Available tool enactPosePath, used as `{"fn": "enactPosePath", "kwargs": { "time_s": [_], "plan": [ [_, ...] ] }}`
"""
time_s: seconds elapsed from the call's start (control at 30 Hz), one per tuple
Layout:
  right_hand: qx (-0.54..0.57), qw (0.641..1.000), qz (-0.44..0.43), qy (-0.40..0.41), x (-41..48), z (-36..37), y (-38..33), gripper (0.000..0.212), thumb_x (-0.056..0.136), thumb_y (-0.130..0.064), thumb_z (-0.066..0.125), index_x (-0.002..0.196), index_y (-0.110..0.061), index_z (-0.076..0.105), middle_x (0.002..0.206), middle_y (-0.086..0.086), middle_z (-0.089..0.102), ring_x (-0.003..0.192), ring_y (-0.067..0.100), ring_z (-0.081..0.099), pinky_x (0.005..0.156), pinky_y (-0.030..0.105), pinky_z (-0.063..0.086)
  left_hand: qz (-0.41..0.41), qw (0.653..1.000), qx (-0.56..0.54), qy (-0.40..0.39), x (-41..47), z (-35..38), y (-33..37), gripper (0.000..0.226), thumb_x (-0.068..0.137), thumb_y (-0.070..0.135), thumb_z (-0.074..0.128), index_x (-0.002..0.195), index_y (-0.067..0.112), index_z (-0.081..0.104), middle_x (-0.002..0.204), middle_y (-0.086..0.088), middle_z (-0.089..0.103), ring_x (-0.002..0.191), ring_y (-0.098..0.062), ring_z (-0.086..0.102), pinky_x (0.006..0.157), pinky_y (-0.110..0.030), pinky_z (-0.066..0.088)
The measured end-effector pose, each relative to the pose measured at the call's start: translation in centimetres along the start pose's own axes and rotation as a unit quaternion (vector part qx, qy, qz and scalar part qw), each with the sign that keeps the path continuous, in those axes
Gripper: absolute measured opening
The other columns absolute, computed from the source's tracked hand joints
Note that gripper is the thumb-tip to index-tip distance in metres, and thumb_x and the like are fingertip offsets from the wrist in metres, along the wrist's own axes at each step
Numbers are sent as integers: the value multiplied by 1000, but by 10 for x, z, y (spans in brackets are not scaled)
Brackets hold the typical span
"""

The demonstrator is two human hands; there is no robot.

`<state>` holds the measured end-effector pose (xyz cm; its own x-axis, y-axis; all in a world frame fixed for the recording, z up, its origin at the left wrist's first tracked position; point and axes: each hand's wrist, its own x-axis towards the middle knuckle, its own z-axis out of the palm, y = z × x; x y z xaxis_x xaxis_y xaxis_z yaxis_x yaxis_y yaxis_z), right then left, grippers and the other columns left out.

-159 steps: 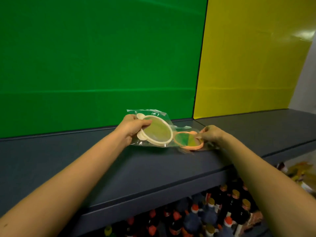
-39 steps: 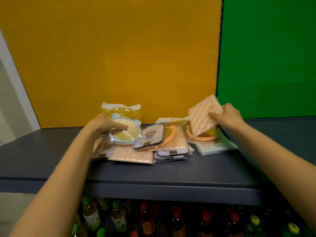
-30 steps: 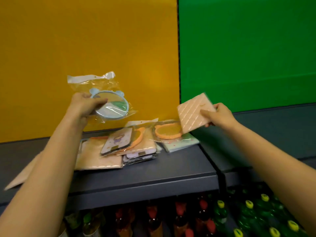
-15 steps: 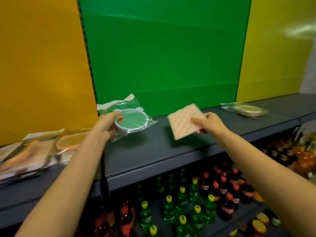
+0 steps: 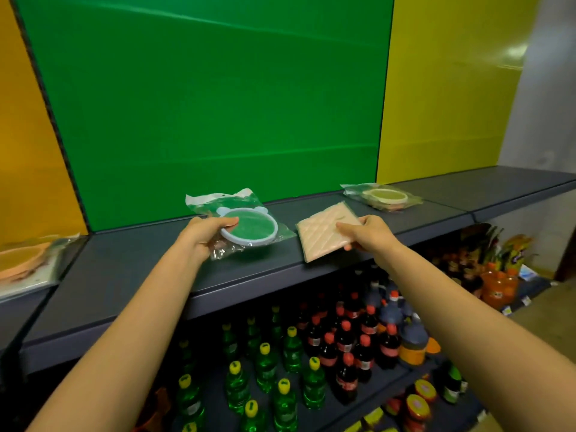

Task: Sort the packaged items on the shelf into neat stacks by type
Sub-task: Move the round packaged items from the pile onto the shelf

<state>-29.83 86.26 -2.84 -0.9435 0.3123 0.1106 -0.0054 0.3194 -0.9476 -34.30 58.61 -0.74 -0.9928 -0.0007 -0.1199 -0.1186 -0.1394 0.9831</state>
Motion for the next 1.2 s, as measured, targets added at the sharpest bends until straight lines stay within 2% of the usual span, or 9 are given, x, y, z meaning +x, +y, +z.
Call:
{"fn": "enactPosePath", "kwargs": {
  "time_s": [0.27, 0.43, 0.5, 0.6, 0.63, 0.8, 0.93, 1.03, 1.2],
  "plan": [
    [-30, 999, -9, -30, 71, -14, 17, 21, 88, -22, 62, 69, -12, 60, 59, 3, 61, 37, 6, 55, 40, 14, 38, 6, 999, 31, 4, 52, 60, 8, 8, 83, 2, 64, 78, -1, 58, 41, -3, 65, 34, -10, 62, 35, -19, 50],
    [-71, 996, 3, -54, 124, -13, 28, 28, 86, -28, 61, 80, -2, 69, 45, 1, 60, 64, 17, 59, 69, 31, 47, 13, 999, 49, 6, 85, 88, 11, 6, 83, 2, 64, 80, -1, 60, 46, -4, 67, 37, -10, 63, 42, -20, 54],
    [-154, 986, 6, -68, 140, -16, 27, 40, 86, -35, 58, 101, 1, 66, 62, 5, 66, 86, 24, 64, 83, 33, 48, 14, 998, 57, 6, 96, 99, 14, 7, 83, 3, 64, 86, -2, 60, 56, -7, 69, 38, -9, 63, 44, -20, 55],
    [-332, 940, -6, -76, 157, -23, 27, 56, 84, -49, 56, 117, -4, 58, 117, 14, 63, 113, 32, 57, 86, 33, 45, 23, 997, 71, 9, 110, 120, 15, 8, 84, 3, 62, 89, -2, 59, 75, -11, 64, 39, -8, 63, 45, -18, 55],
    [-363, 928, -12, -83, 162, -26, 29, 59, 82, -52, 56, 118, -5, 58, 125, 15, 60, 115, 33, 56, 84, 34, 45, 26, 997, 75, 10, 113, 127, 14, 6, 85, 3, 62, 87, -2, 59, 75, -11, 63, 39, -8, 63, 43, -18, 55],
    [-438, 885, -92, -130, 183, -46, 35, 56, 80, -58, 55, 107, -10, 65, 122, 11, 62, 111, 30, 58, 81, 32, 43, 32, 995, 91, 24, 124, 168, 16, 5, 85, 3, 61, 83, 0, 58, 48, -3, 67, 37, -8, 62, 42, -18, 54],
    [-377, 900, -163, -146, 210, -92, 35, 43, 83, -48, 58, 107, -13, 64, 115, 7, 66, 108, 28, 59, 94, 37, 48, 38, 997, 69, 24, 133, 206, 14, 3, 84, 5, 63, 85, 3, 60, 49, -2, 68, 40, -10, 64, 47, -23, 57],
    [-360, 905, -191, -122, 239, -139, 39, 30, 84, -43, 60, 105, -22, 62, 111, 4, 67, 106, 24, 60, 87, 32, 46, 39, 997, 55, 27, 137, 245, 8, 2, 85, 6, 62, 85, 5, 61, 46, 0, 67, 38, -7, 63, 41, -21, 55],
    [-354, 900, -230, -111, 281, -217, 46, 23, 86, -31, 61, 104, -17, 67, 104, 4, 68, 93, 18, 59, 83, 29, 46, 48, 998, 19, 40, 151, 315, -5, 7, 82, 5, 66, 87, 2, 62, 48, -1, 68, 42, -8, 65, 45, -21, 56]
  ]
}}
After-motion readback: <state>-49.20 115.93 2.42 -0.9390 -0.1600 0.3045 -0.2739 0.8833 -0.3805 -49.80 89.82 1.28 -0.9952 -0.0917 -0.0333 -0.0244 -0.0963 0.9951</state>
